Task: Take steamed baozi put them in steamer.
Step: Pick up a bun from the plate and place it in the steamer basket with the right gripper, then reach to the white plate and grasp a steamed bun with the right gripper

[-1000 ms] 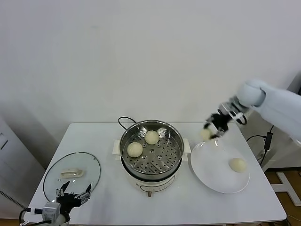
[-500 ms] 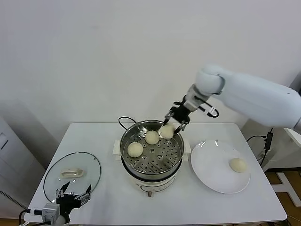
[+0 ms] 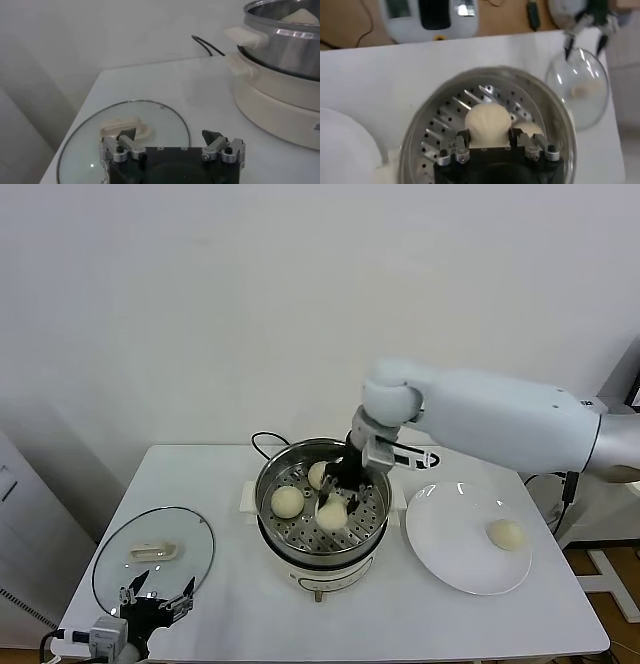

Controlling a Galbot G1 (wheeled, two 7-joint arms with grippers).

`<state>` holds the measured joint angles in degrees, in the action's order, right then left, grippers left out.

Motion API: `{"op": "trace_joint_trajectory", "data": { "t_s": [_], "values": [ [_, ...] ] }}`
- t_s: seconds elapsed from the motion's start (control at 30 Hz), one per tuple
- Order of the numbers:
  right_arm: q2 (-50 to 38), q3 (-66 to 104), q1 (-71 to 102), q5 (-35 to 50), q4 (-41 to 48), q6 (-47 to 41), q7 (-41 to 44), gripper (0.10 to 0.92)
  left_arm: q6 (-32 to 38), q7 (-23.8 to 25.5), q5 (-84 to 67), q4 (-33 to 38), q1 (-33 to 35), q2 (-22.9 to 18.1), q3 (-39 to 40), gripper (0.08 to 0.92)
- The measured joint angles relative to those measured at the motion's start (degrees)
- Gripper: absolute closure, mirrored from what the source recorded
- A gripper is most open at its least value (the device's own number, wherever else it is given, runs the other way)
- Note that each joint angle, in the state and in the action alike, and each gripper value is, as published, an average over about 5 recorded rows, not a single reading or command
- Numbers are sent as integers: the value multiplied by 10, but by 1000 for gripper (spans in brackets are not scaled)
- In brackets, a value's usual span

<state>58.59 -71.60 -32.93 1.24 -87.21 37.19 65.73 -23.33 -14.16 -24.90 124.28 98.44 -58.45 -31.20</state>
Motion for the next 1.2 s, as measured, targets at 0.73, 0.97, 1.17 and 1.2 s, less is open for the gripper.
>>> {"op": "trace_joint_trajectory", "data": {
  "t_s": [0.73,0.97,1.17,1.2],
  "values": [
    [36,34,59,-119,3,80,-3,327,0,1,0,-8,-7,-1,2,177],
    [28,56,52,-122,21,78,4,207,1,1,-2,-9,-7,1,2,177],
    [8,85,33,-100,75,55,20,203,1,1,-4,-10,-10,4,2,177],
    [3,88,30,-93,87,47,23,203,2,1,-4,-10,-10,5,2,177]
  ]
}}
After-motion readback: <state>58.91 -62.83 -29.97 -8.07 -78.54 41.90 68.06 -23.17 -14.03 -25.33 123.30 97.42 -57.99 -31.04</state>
